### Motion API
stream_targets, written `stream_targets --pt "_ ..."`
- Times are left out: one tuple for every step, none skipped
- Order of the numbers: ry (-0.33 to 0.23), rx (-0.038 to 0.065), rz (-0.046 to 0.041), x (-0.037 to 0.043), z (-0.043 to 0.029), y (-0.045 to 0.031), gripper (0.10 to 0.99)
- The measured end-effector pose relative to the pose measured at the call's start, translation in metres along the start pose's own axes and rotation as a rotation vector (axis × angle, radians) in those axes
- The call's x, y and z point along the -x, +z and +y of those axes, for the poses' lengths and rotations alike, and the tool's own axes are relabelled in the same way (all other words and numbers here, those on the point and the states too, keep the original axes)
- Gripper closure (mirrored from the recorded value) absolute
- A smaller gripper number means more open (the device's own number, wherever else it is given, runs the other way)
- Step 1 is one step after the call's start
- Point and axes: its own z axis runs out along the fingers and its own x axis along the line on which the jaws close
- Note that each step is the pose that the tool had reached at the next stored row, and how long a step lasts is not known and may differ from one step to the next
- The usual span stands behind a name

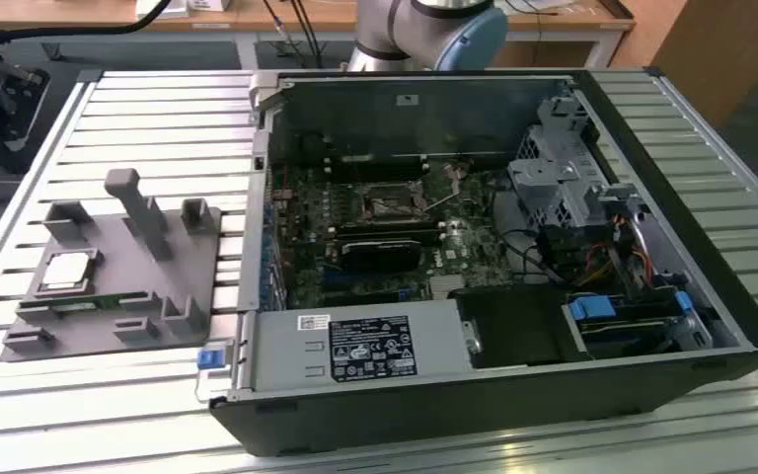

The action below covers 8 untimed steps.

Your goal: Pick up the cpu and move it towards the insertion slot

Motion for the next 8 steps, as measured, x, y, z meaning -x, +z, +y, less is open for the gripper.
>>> stream_targets --pt "0.0 0.0 0.0 0.0 0.0 0.0 0.98" --pt "0.0 0.0 0.0 0.0 0.0 0.0 0.98" --pt "0.0 0.0 0.0001 -0.0005 0.0 0.0 0.98" --pt "0.0 0.0 0.0 -0.0005 0.0 0.0001 0.98" --pt "0.0 0.0 0.0 -0.0006 0.0 0.0001 0.98" --pt "0.0 0.0 0.0 -0.0008 0.0 0.0001 0.98" --pt "0.0 0.0 0.0001 -0.0015 0.0 0.0002 0.98" --pt "0.0 0.0 0.0002 -0.0022 0.0001 0.0002 0.98"
